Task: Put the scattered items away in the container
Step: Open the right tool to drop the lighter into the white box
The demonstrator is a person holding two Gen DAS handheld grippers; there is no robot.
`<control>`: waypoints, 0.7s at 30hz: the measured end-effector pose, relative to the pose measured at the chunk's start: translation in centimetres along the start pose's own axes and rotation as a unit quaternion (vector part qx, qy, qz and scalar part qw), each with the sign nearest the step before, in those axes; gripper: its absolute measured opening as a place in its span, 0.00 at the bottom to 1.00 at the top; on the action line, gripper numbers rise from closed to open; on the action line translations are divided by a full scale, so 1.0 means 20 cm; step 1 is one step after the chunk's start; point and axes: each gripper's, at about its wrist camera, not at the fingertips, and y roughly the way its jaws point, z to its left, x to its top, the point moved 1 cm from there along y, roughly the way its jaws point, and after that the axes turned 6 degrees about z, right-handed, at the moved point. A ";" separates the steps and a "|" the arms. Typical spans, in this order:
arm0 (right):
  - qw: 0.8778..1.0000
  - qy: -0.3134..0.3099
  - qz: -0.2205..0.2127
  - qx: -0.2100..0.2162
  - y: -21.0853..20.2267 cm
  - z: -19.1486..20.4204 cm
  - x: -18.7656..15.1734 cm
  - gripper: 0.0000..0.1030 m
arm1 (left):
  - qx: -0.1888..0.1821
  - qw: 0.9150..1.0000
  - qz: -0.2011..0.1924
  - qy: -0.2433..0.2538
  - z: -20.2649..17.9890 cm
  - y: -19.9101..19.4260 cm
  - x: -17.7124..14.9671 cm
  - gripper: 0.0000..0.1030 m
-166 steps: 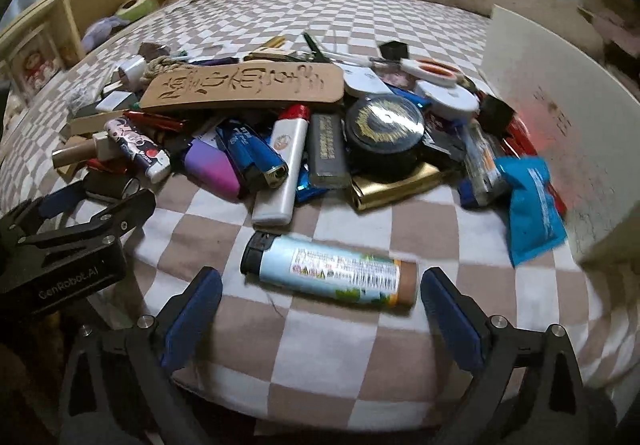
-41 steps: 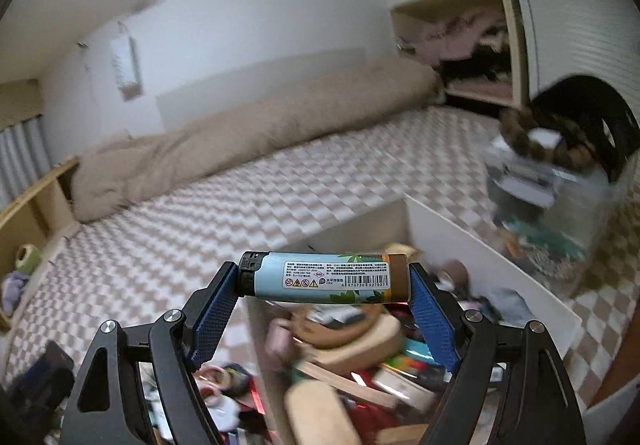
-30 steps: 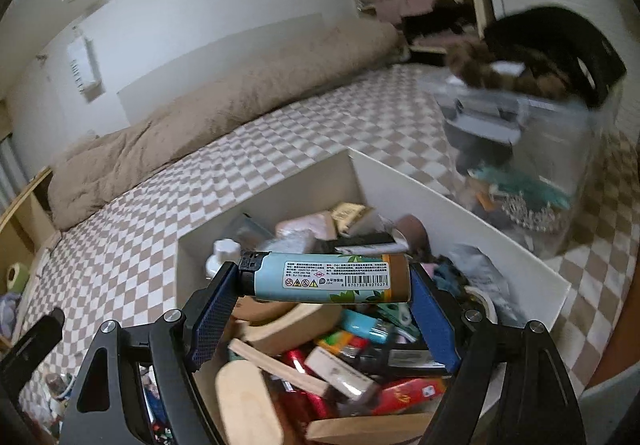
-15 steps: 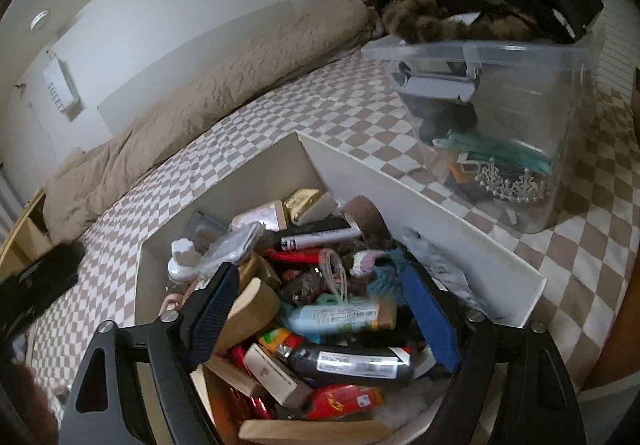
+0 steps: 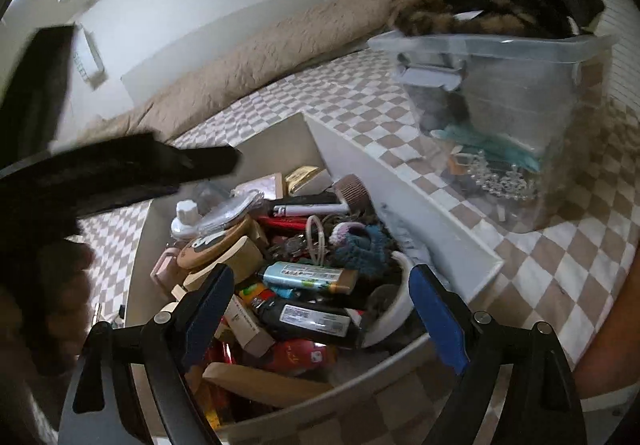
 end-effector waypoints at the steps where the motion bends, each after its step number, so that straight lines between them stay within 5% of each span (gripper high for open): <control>1: 1.000 0.000 -0.002 0.006 -0.01 -0.01 0.00 0.87 | -0.002 1.000 0.012 0.001 -0.02 0.04 0.00 0.77; 8: 0.999 -0.034 -0.001 0.008 -0.03 0.00 -0.02 0.87 | -0.022 0.998 0.065 0.000 -0.10 0.17 0.01 0.77; 17: 0.999 -0.029 -0.011 0.022 -0.07 -0.04 -0.03 0.87 | -0.019 0.997 0.074 0.027 -0.21 0.23 0.01 0.77; 21: 0.999 -0.033 -0.010 0.018 -0.06 -0.03 -0.03 0.87 | -0.018 0.997 0.078 0.019 -0.20 0.25 0.01 0.95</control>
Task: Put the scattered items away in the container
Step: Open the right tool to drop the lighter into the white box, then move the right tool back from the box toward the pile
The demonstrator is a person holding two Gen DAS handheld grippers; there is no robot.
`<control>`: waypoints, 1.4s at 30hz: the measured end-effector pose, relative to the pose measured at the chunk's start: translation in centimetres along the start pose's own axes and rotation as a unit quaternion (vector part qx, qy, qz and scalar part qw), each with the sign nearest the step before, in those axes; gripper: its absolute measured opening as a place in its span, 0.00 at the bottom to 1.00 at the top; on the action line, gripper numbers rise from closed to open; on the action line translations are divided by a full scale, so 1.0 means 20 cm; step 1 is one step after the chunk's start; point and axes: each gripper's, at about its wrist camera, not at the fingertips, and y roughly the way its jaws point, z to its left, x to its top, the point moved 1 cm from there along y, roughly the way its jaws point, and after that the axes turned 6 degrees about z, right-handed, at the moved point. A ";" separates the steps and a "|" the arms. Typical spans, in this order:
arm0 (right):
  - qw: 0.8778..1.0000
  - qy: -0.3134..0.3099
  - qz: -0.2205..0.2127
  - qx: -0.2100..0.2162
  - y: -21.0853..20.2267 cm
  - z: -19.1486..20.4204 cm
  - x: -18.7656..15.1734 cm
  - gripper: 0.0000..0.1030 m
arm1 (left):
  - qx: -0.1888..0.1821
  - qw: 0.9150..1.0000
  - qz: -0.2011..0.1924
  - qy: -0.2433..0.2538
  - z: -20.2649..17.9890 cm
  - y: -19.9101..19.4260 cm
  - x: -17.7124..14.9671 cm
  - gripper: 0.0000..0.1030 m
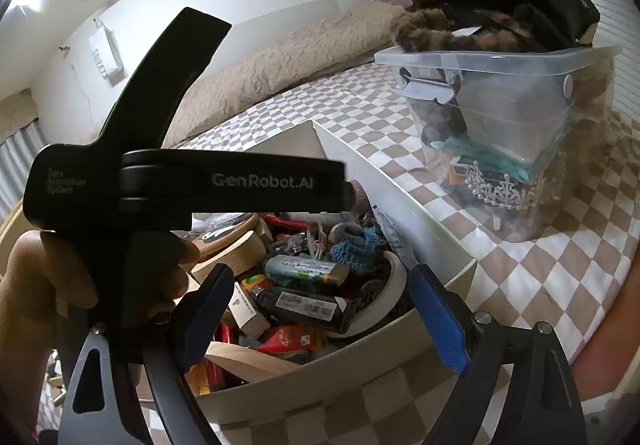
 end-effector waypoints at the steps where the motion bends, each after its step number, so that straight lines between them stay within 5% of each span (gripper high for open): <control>1: 1.000 -0.001 0.000 -0.001 0.00 0.00 0.00 0.87 | 0.001 1.000 -0.001 0.000 0.00 0.00 0.00 0.95; 12: 1.000 0.000 0.000 -0.001 0.01 -0.01 0.01 0.87 | 0.011 1.000 0.000 0.004 0.02 -0.05 -0.06 0.95; 24: 1.000 0.004 -0.013 0.006 -0.06 0.01 0.01 0.87 | 0.023 0.997 -0.070 -0.002 0.04 -0.33 -0.14 0.95; 42: 0.998 -0.046 -0.020 -0.048 -0.09 0.22 0.03 0.87 | 0.080 0.985 -0.138 -0.070 0.40 -0.71 -0.44 1.00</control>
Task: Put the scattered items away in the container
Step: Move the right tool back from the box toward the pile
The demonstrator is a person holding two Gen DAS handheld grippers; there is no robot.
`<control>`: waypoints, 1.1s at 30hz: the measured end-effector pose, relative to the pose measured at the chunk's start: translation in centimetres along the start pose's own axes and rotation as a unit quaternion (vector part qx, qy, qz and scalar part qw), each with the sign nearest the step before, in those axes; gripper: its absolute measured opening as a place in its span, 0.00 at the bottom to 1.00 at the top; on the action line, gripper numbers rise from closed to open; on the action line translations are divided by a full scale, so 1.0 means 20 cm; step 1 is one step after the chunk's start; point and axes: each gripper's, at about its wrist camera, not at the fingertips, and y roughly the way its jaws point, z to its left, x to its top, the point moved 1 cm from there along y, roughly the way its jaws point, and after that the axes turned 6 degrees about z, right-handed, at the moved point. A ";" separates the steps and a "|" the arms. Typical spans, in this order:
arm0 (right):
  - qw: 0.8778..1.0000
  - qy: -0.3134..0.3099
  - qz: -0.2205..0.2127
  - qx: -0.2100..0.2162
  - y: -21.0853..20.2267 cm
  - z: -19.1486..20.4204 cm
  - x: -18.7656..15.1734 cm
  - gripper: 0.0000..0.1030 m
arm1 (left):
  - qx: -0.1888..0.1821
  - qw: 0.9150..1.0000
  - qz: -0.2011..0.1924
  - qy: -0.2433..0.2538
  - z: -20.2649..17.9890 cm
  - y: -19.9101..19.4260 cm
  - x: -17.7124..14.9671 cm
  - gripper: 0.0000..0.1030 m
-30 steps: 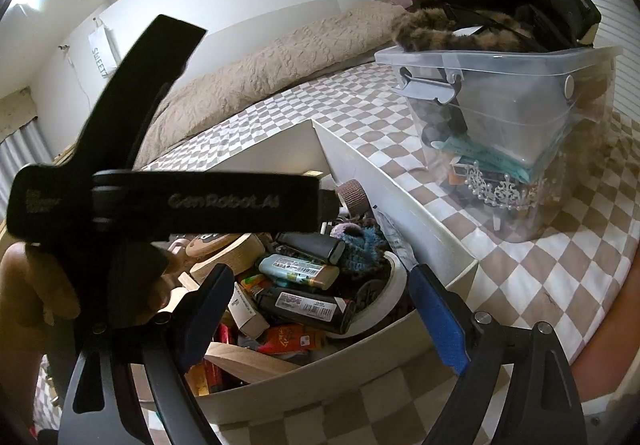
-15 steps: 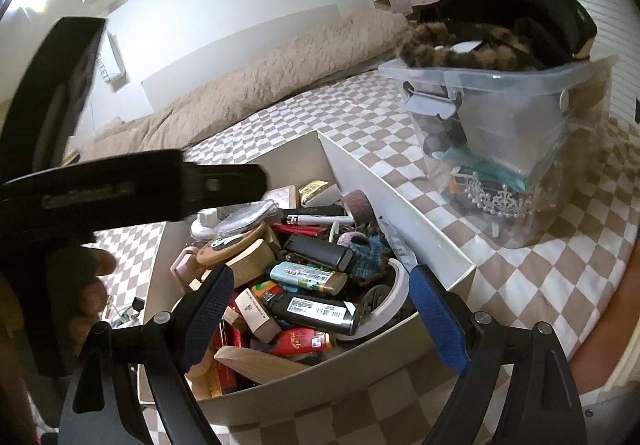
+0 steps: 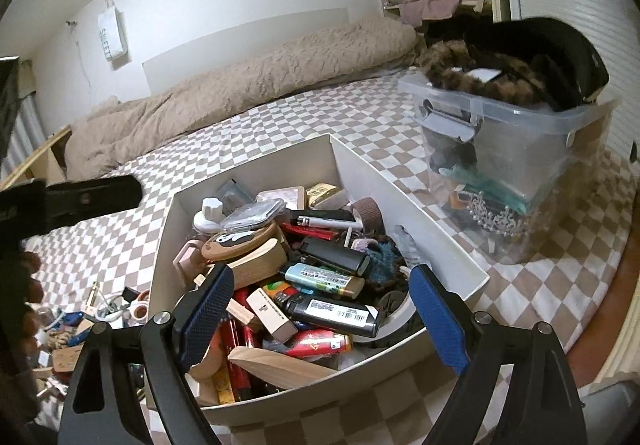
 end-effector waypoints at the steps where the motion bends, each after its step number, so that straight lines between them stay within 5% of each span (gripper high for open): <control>1: 1.000 0.000 -0.003 -0.004 -0.01 0.01 0.00 0.87 | 0.006 1.000 -0.002 0.002 0.02 -0.02 -0.01 1.00; 3: 1.000 -0.001 -0.008 -0.004 -0.03 0.02 0.01 0.88 | 0.025 1.000 -0.008 0.007 0.04 -0.05 -0.05 1.00; 5: 1.000 -0.006 -0.016 -0.002 -0.05 0.05 0.01 1.00 | 0.039 0.999 -0.012 0.011 0.07 -0.07 -0.07 1.00; 26: 0.998 -0.050 -0.031 0.003 -0.12 0.27 0.01 1.00 | 0.087 0.996 -0.029 -0.023 0.32 -0.26 -0.26 1.00; 33: 0.997 -0.058 -0.044 0.037 -0.14 0.37 0.02 1.00 | 0.103 0.993 -0.043 -0.037 0.42 -0.35 -0.31 1.00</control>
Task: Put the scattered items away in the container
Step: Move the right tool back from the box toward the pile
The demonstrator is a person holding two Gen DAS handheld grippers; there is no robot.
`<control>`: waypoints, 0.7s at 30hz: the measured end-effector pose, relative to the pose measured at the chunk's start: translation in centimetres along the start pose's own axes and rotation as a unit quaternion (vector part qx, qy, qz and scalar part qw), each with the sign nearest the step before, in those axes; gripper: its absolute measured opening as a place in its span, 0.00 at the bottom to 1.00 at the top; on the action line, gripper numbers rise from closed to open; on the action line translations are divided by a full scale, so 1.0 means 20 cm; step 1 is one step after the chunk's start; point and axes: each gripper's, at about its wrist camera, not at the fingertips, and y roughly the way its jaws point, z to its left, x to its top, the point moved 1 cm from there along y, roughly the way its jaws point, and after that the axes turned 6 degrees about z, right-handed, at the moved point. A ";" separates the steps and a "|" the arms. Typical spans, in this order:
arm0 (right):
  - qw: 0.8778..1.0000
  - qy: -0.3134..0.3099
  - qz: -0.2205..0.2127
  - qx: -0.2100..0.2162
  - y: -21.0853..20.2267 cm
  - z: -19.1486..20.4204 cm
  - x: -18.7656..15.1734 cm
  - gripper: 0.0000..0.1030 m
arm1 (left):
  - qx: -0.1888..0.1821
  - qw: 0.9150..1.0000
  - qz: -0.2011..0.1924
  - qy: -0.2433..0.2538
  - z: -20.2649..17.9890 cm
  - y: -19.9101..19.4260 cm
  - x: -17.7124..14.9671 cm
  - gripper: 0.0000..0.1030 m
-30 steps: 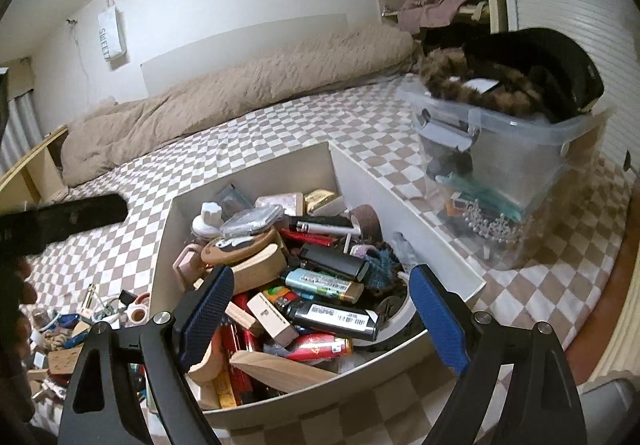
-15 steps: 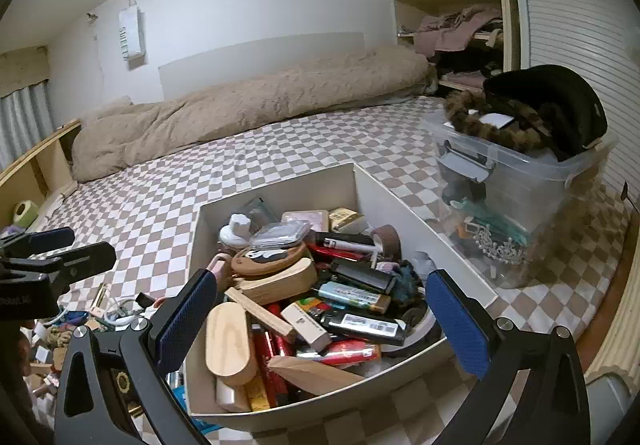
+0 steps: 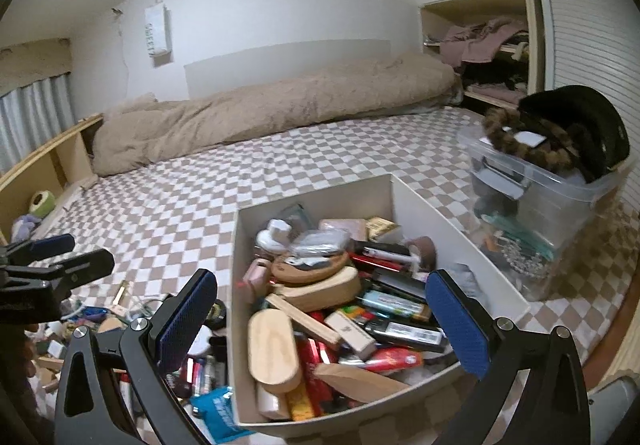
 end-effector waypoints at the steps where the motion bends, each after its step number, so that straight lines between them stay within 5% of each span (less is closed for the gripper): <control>1: 1.000 -0.001 -0.002 0.005 0.00 0.02 0.00 1.00 | 0.002 1.000 -0.002 -0.002 0.02 -0.01 -0.01 1.00; 10: 0.999 0.004 -0.007 0.052 0.00 0.15 0.03 1.00 | 0.036 0.999 -0.026 -0.029 0.24 -0.17 -0.06 1.00; 21: 0.998 -0.035 -0.020 0.049 -0.05 0.39 0.00 1.00 | 0.074 0.995 -0.046 -0.054 0.46 -0.33 -0.18 1.00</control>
